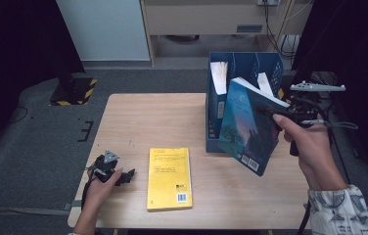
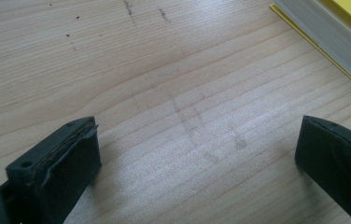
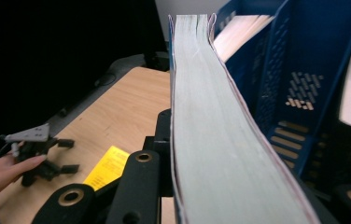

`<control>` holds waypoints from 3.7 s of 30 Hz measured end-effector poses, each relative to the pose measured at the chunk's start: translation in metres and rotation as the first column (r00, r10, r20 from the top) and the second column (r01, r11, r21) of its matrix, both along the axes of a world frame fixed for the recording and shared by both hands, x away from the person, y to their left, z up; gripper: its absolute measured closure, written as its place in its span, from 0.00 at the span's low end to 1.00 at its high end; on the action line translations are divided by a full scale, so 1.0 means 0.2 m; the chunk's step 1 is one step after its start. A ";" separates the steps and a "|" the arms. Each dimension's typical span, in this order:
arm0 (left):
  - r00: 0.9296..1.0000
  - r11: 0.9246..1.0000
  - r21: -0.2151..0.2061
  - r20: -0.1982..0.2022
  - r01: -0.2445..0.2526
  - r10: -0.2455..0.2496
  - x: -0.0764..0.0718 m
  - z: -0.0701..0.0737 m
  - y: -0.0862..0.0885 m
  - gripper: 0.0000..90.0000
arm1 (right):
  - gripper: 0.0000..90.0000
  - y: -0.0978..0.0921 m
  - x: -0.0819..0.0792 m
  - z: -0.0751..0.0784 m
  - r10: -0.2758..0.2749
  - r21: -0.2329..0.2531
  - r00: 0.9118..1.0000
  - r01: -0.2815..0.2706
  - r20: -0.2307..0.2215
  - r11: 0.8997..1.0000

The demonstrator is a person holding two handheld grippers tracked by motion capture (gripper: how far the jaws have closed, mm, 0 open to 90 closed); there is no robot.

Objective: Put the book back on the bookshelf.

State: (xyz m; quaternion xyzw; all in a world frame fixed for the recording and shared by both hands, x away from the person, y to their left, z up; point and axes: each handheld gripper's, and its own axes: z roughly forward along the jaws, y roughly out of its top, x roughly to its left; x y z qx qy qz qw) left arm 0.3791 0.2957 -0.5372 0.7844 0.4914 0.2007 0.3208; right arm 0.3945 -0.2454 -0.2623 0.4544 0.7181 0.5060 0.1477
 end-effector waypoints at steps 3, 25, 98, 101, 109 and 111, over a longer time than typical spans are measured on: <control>1.000 1.000 0.005 -0.002 0.003 -0.003 0.00 0.00 0.00 0.00 | 0.82 -0.02 0.04 0.02 -0.029 -0.008 1.000 0.029 0.003 1.000; 1.000 1.000 0.004 -0.001 0.005 -0.005 0.00 0.00 0.00 0.00 | 0.82 0.00 0.38 0.00 -0.247 -0.140 0.969 0.248 0.023 0.959; 1.000 1.000 0.004 0.000 0.018 -0.018 0.01 0.00 -0.01 0.00 | 0.82 0.21 0.77 -0.37 -0.432 -0.117 0.901 0.432 0.028 0.894; 1.000 1.000 0.004 0.000 0.018 -0.018 0.01 0.00 -0.02 0.00 | 0.82 0.21 0.77 -0.39 -0.438 -0.116 0.898 0.438 0.030 0.891; 1.000 1.000 0.003 0.000 0.019 -0.019 0.02 0.00 -0.02 0.00 | 0.82 0.22 0.78 -0.40 -0.441 -0.126 0.896 0.445 0.054 0.887; 1.000 1.000 0.003 0.000 0.019 -0.019 0.02 0.00 -0.02 0.00 | 0.82 0.23 0.78 -0.41 -0.443 -0.132 0.894 0.447 0.059 0.885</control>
